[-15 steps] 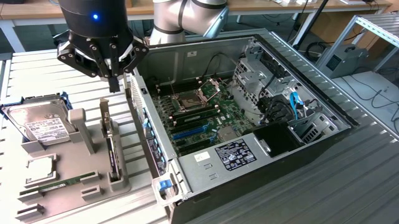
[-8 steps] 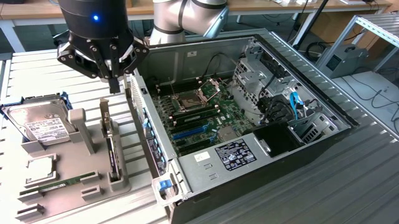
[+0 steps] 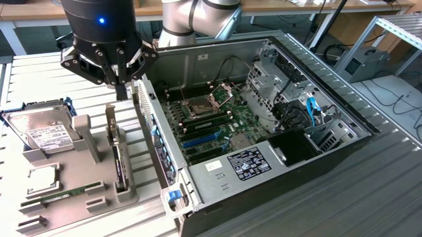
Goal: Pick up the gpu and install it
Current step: 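Reach for the gpu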
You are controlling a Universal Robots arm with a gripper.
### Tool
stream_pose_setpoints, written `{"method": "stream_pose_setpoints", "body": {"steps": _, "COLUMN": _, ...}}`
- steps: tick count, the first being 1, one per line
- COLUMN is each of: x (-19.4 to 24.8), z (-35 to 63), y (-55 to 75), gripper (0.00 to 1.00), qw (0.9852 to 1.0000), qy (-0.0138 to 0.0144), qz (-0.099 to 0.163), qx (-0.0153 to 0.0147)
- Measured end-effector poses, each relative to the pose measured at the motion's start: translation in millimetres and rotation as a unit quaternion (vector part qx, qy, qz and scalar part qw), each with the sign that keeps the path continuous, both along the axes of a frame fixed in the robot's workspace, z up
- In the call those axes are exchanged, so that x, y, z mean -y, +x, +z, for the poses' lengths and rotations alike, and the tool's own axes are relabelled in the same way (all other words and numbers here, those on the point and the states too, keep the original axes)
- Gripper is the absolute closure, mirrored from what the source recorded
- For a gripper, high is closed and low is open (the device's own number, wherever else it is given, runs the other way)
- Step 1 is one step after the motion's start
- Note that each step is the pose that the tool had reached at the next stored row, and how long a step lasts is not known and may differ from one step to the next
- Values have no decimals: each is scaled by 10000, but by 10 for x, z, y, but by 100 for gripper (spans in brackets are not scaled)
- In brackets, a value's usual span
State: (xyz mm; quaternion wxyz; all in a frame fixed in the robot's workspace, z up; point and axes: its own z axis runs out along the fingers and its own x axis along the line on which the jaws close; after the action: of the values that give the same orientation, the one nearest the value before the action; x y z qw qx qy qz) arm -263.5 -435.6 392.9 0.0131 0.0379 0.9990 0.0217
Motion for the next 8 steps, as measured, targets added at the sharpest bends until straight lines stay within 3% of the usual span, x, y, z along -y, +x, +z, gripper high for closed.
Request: {"method": "stream_pose_setpoints", "body": {"steps": 8, "x": 42, "z": 0, "y": 0, "gripper": 89, "qw": 10000, "qy": 0, "qz": 0, "qx": 0}}
